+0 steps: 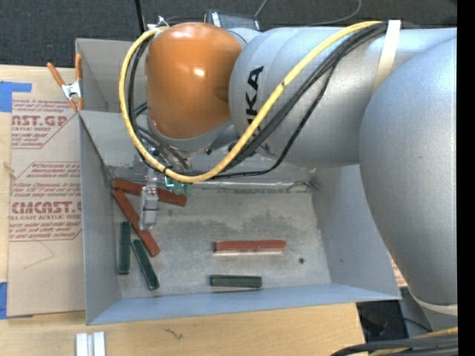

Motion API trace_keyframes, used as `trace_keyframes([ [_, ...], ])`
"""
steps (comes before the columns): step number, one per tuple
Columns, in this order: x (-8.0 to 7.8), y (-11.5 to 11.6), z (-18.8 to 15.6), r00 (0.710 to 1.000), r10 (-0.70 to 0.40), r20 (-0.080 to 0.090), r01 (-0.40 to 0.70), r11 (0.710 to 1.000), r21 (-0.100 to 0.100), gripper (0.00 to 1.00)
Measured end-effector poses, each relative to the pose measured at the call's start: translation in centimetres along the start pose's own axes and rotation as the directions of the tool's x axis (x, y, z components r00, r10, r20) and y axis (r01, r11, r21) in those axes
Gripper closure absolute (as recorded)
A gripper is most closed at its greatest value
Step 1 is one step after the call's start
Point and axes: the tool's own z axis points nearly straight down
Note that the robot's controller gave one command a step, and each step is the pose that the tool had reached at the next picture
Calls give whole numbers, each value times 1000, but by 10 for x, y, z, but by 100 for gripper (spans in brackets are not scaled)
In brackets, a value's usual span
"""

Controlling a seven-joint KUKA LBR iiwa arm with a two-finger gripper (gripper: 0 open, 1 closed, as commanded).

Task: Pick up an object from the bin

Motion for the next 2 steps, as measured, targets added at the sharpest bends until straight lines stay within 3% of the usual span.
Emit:
trace_keyframes([
  [1, 2, -35, 110, 999, -40, 0, 40, 999, 2, 0],
  [2, 27, -13, 160, 816, -578, 9, 578, 816, 4, 0],
])
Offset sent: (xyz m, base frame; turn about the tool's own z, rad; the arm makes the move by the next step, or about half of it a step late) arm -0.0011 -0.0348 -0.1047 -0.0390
